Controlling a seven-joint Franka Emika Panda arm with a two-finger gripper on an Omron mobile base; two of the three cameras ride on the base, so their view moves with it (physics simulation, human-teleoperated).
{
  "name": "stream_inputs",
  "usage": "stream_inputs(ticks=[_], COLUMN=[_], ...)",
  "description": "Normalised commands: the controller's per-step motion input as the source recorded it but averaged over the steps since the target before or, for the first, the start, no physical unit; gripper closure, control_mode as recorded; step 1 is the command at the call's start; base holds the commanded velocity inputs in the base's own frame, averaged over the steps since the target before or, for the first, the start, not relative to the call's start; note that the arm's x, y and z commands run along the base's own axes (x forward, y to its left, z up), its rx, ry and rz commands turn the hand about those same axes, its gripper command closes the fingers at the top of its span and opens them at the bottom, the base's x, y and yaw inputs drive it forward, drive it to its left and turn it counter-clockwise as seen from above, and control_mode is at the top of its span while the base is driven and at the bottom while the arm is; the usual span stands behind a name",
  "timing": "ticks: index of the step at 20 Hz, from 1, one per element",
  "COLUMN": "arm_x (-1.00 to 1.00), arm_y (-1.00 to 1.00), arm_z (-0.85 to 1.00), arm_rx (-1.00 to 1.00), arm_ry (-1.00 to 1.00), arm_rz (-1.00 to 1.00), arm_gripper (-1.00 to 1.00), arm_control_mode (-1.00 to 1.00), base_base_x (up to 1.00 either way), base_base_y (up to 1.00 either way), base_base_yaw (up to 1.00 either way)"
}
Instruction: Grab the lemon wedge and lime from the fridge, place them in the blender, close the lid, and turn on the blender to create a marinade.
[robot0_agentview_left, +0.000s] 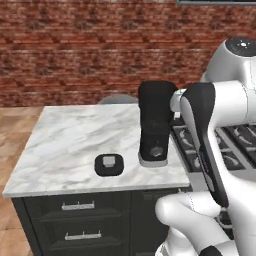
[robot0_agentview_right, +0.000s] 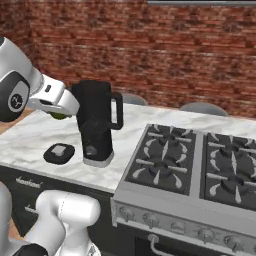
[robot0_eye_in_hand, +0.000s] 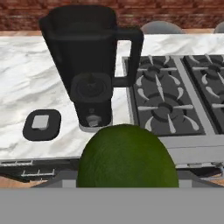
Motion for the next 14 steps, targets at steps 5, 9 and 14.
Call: stream_inputs(ticks=[5, 9, 14], arm_x=[0.00, 0.00, 0.00], arm_y=[0.00, 0.00, 0.00], arm_z=[0.00, 0.00, 0.00], arm_rx=[0.00, 0.00, 0.00], arm_ry=[0.00, 0.00, 0.00], arm_rz=[0.00, 0.00, 0.00], arm_gripper=[1.00, 1.00, 1.00], arm_control_mode=[1.00, 1.00, 1.00], base_base_x=[0.23, 0.33, 0.16], base_base_y=[0.72, 0.28, 0.03], base_base_yaw=[-0.32, -0.07, 0.00])
